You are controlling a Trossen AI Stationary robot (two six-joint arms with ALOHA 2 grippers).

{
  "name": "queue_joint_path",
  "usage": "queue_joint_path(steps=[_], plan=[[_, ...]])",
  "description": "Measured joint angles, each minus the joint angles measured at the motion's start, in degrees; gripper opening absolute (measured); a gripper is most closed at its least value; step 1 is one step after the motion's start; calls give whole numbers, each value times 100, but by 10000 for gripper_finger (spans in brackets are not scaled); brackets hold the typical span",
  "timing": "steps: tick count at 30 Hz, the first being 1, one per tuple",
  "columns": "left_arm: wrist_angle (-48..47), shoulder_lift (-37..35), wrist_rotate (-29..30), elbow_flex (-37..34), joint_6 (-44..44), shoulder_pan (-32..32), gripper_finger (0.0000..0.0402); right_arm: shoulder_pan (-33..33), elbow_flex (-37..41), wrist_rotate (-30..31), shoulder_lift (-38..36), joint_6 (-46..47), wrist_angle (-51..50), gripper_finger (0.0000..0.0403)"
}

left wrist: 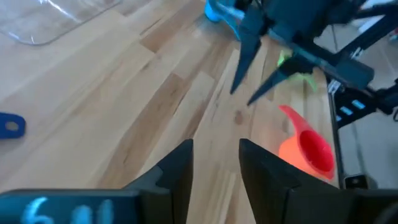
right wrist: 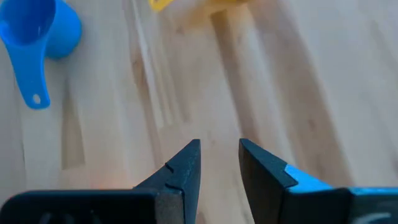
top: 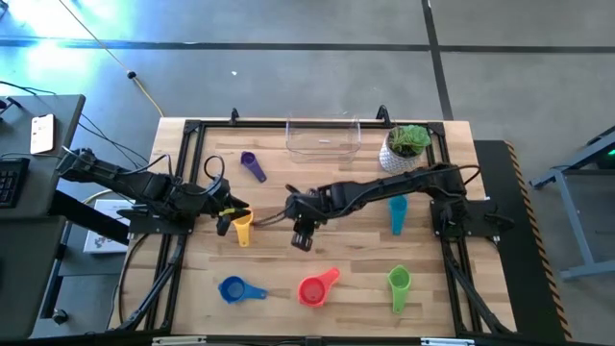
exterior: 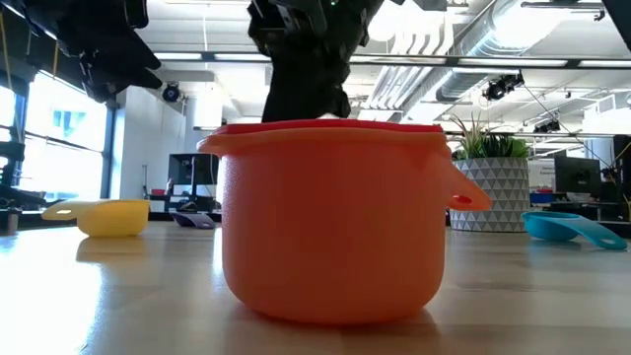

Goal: Nest measuring cups in basket
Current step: Stack the blue measuring cup on top of the pink measuring cup

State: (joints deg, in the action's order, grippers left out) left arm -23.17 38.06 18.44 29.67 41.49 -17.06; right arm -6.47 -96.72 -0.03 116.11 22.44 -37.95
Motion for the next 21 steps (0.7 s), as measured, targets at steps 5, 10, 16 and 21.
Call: queue_joint_path(steps=[5, 10, 16, 21], plan=[[399, 2, -282, 0, 347, -85, 112, 190, -5, -1, -291, 67, -13, 101], [966, 23, -507, 0, 660, -340, 103, 288, -5, 4, -571, -53, -9, 101], [2129, 193, -572, 0, 1028, -644, 94, 387, -5, 2, -886, -312, -33, 101], [2735, 550, -560, 364, 989, -801, 92, 476, -5, -2, -1120, -484, -57, 101]])
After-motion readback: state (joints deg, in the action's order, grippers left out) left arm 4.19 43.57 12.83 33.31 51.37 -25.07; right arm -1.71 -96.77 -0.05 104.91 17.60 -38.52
